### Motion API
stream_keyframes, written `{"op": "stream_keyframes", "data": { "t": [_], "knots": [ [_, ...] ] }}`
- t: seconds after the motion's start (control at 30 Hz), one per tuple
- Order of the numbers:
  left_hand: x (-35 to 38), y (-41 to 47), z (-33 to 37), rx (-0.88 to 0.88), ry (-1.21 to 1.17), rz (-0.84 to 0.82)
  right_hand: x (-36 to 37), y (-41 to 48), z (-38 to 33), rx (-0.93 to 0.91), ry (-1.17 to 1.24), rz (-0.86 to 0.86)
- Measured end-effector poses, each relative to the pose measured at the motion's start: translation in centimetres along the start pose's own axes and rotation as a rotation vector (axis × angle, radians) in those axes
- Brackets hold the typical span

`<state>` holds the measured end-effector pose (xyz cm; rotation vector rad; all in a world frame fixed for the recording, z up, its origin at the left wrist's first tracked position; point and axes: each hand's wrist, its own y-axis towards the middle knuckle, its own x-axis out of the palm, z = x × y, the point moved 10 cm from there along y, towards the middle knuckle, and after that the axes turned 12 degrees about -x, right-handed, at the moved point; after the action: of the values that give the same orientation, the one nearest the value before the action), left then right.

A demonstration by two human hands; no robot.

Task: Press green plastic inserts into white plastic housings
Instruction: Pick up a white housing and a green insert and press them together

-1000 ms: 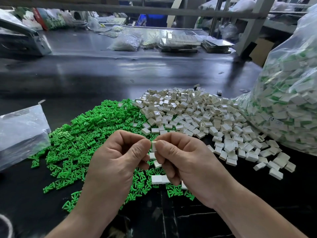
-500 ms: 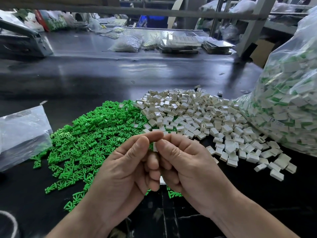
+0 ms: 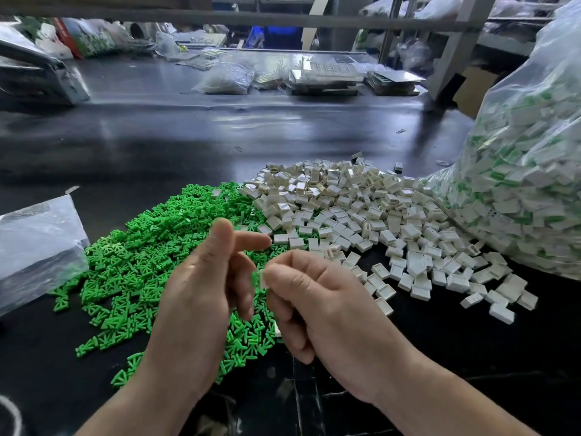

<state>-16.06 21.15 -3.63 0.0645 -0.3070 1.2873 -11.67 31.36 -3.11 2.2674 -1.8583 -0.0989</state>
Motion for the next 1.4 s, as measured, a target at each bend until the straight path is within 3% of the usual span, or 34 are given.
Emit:
{"op": "stream_keyframes", "data": {
  "t": [0.1, 0.2, 0.53, 0.7, 0.83, 1.03, 1.23, 1.33, 1.4],
  "knots": [
    [1.3, -0.5, -0.6, -0.068, -0.196, -0.122, 1.8, -0.5, -0.2, -0.033, -0.344, -0.109],
    [2.7, -1.4, -0.7, -0.09, -0.249, -0.165, 3.1, -0.8, -0.6, -0.101, -0.518, -0.112],
    [2.3, -1.9, 0.5, -0.016, -0.294, -0.024, 3.5, -0.7, -1.1, -0.186, -0.555, -0.095],
    [1.8, -1.0, 0.3, -0.062, -0.199, -0.065, 2.1, -0.4, -0.3, -0.008, -0.074, -0.052],
    [0.8, -2.1, 3.3, 0.237, 0.439, 0.019, -1.0, 0.3, -0.2, 0.044, 0.232, 0.077],
    [1.6, -3.1, 4.4, 0.388, 0.695, 0.125, -1.0, 0.4, 0.9, 0.111, 0.264, 0.063],
    [2.1, -3.7, 5.0, 0.45, 0.747, 0.147, -0.5, 0.3, 1.2, 0.156, 0.287, 0.029],
    [1.5, -3.3, 5.0, 0.405, 0.784, 0.144, -1.4, 0.7, 0.7, 0.105, 0.453, 0.043],
    [0.3, -2.6, 4.6, 0.355, 0.956, 0.203, -3.0, 1.0, 0.1, 0.067, 0.619, 0.113]
  ]
}}
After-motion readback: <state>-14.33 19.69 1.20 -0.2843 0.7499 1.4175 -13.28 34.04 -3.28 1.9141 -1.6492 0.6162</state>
